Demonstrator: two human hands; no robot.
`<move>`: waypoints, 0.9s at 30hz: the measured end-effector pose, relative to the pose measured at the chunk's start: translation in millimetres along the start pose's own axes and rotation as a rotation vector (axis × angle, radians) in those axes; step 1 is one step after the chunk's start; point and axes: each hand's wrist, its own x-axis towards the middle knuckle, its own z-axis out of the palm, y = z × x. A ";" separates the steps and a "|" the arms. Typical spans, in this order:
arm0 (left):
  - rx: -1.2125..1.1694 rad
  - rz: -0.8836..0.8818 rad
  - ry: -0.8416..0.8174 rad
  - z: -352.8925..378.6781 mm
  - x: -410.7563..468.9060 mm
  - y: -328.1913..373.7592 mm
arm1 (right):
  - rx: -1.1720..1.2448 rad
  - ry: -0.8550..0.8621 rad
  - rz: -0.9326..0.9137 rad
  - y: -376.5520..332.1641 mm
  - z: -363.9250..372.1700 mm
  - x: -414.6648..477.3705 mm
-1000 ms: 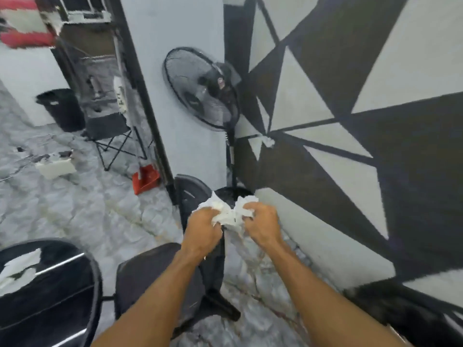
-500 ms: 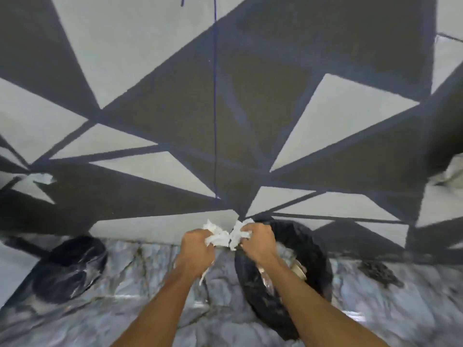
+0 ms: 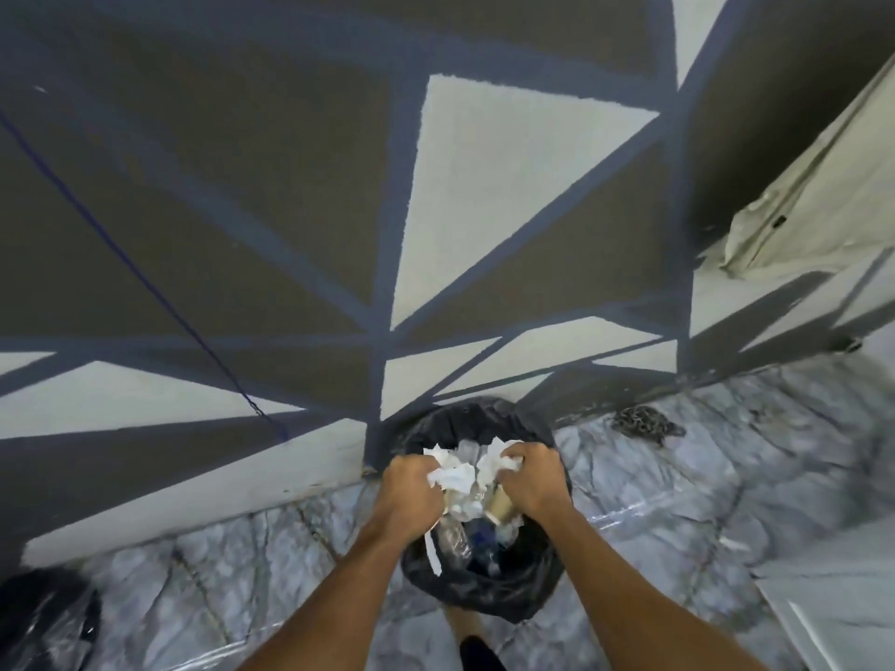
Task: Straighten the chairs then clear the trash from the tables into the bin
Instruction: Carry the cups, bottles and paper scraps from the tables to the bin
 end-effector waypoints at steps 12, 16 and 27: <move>0.103 -0.113 -0.173 50.1 96.0 44.5 | 0.072 -0.136 0.098 37.1 0.1 109.0; 0.137 -0.112 -0.153 56.8 119.5 52.2 | 0.089 -0.120 0.101 37.9 2.9 137.9; 0.094 -0.162 -0.074 61.6 137.2 56.2 | 0.141 -0.191 0.133 49.0 11.0 168.0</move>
